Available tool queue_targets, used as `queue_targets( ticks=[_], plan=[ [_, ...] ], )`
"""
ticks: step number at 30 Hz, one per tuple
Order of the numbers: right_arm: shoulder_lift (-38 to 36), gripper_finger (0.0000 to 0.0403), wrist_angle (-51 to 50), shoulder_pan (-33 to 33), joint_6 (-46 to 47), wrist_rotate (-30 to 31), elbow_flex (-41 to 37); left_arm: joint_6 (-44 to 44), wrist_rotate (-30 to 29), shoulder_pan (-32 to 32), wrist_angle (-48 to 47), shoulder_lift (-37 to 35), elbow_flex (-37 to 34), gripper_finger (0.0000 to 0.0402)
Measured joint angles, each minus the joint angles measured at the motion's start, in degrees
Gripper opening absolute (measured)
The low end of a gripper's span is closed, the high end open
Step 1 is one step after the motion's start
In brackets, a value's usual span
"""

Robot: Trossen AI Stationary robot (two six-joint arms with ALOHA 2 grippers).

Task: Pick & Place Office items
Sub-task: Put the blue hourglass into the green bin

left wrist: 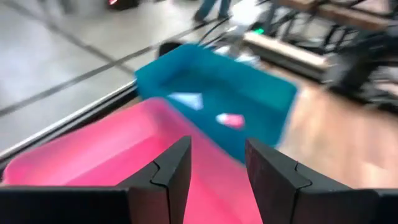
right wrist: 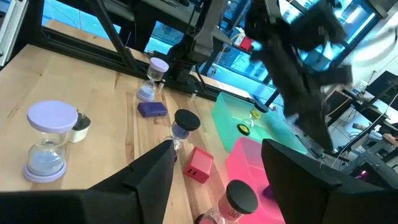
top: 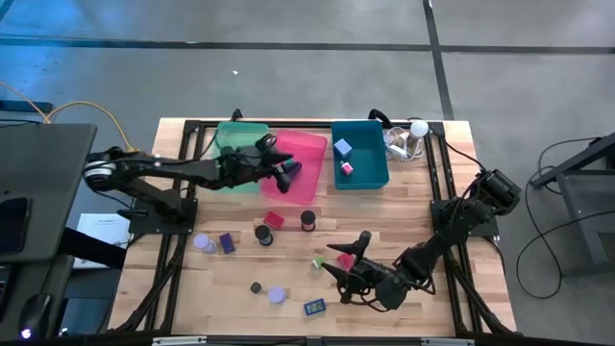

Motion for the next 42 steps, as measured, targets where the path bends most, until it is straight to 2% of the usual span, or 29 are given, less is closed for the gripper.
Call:
queue_targets(
  ticks=[9, 13, 18, 24, 30, 34, 39, 42],
  plan=[
    [0.0, 0.0231, 0.0, 0.1, 0.0, 0.0, 0.0, 1.1, 0.2, -8.9, -15.2, -15.2, 0.0, 0.0145],
    [0.0, 0.0231, -0.2, 0.0, 1.1, -0.2, 0.0, -0.3, 0.1, -13.2, -17.9, -21.5, 0.0, 0.0145],
    [0.0, 0.0231, -0.4, 0.0, 1.1, -0.2, 0.0, 0.5, -6.7, -19.8, -18.5, -25.7, 0.0, 0.0145],
    [0.0, 0.0231, -0.7, 0.0, 1.1, -0.2, 0.0, 1.0, -13.3, -27.3, -18.7, -25.4, 0.1, 0.0153],
    [0.0, 0.0231, -1.3, -0.4, 1.5, -0.8, 0.0, 1.4, -19.6, -33.0, -18.4, -22.9, 3.0, 0.0204],
    [0.0, 0.0231, -1.3, -0.4, 1.5, -1.4, 0.0, 0.6, -18.5, -36.4, -18.4, -21.6, 4.7, 0.0229],
    [0.0, 0.0231, -1.4, -0.3, 1.5, -1.5, 0.0, -0.5, -14.7, -42.5, -19.1, -20.4, 5.1, 0.0233],
    [0.0, 0.0231, -1.8, -0.3, 1.5, -1.7, 0.0, 1.7, -14.9, -46.7, -20.8, -19.1, 5.0, 0.0233]
  ],
)
